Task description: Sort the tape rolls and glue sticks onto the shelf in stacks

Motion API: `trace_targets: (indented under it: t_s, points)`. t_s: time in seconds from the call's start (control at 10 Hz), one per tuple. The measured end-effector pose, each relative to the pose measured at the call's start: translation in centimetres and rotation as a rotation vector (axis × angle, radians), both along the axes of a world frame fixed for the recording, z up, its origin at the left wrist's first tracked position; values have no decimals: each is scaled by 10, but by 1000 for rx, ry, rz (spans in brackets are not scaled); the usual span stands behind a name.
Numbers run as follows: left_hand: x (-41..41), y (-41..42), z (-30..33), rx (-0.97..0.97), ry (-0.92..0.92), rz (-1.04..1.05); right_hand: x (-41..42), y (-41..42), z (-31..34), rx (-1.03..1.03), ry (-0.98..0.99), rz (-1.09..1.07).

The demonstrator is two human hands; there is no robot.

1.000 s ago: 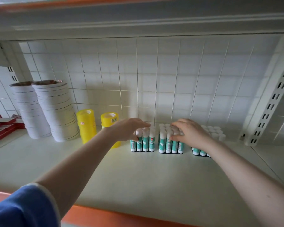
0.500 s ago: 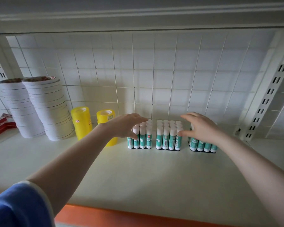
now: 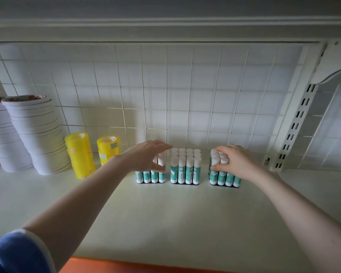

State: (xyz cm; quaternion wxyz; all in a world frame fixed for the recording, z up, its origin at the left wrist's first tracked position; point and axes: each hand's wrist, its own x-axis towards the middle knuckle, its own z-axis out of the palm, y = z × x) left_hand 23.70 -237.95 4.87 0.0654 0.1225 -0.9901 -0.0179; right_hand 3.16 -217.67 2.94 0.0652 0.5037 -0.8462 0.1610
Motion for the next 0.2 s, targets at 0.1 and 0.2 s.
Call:
trace_targets:
  t_s: [0.1,0.2]
  points:
    - [4,8,3,7,-5,29,1,1,-1,-11,-16,7]
    - [8,13,6,-14,20,41,-1,0,-4,-30,20,28]
